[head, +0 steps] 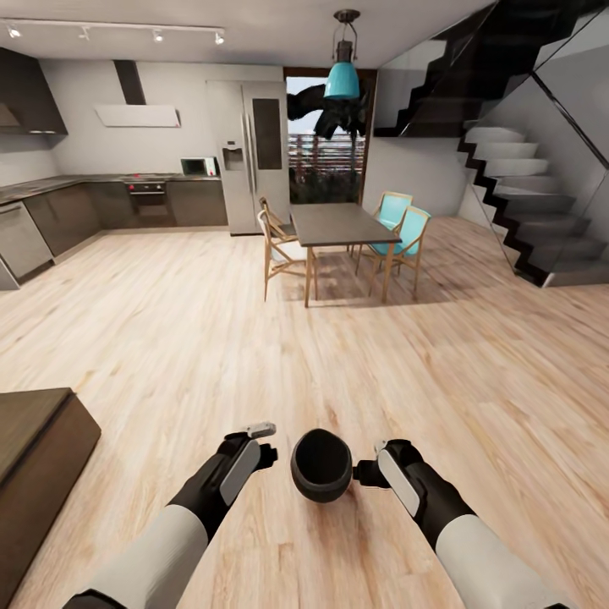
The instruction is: Place each of the two pumpkins and all three candles from the living room inside a cabinet in the living room (use any cabinet), then make sure every cabinet is closed, and position the cauldron so it is next to a table in the living room.
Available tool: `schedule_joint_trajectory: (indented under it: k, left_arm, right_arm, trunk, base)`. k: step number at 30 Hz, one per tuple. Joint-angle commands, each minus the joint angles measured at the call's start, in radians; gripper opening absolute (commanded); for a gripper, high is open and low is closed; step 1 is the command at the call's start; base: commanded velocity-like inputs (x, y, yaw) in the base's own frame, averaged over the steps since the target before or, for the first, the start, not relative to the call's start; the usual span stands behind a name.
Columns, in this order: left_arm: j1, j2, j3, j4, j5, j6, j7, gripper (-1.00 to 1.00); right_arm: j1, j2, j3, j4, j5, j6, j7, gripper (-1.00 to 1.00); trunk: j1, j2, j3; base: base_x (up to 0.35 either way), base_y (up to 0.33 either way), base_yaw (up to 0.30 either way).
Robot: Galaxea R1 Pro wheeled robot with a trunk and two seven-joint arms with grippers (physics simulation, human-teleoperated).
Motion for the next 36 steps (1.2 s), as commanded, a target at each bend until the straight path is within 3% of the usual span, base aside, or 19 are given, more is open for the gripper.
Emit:
schedule_joint_trajectory:
  k: [1, 12, 18, 36]
  left_arm:
    - [-0.001, -0.002, -0.004, -0.001, 0.01, 0.001, 0.01, 1.0]
    - [-0.001, -0.008, -0.004, -0.001, 0.01, -0.001, 0.01, 1.0]
    - [-0.001, -0.008, -0.005, -0.001, 0.01, -0.001, 0.01, 1.0]
    - [-0.001, -0.01, -0.005, -0.001, 0.009, -0.002, 0.01, 1.0]
  right_arm:
    - [-0.001, 0.0, 0.003, -0.001, -0.01, 0.002, -0.009, 1.0]
    - [-0.001, -0.005, 0.001, 0.0, -0.013, 0.006, -0.003, 1.0]
    - [0.001, 0.0, -0.055, 0.005, -0.013, -0.001, 0.005, 1.0]
    - [0.001, 0.003, -0.059, 0.007, -0.015, -0.026, 0.006, 1.0]
  trunk:
    - [0.001, -0.001, -0.001]
    - [0.001, -0.001, -0.001]
    - [0.001, -0.001, -0.001]
    - [0.001, -0.001, -0.001]
  base:
    - [0.336, -0.144, 0.0]
    - [0.247, -0.181, 0.0]
    - [0.043, -0.009, 0.0]
    - [0.221, 0.01, 0.0]
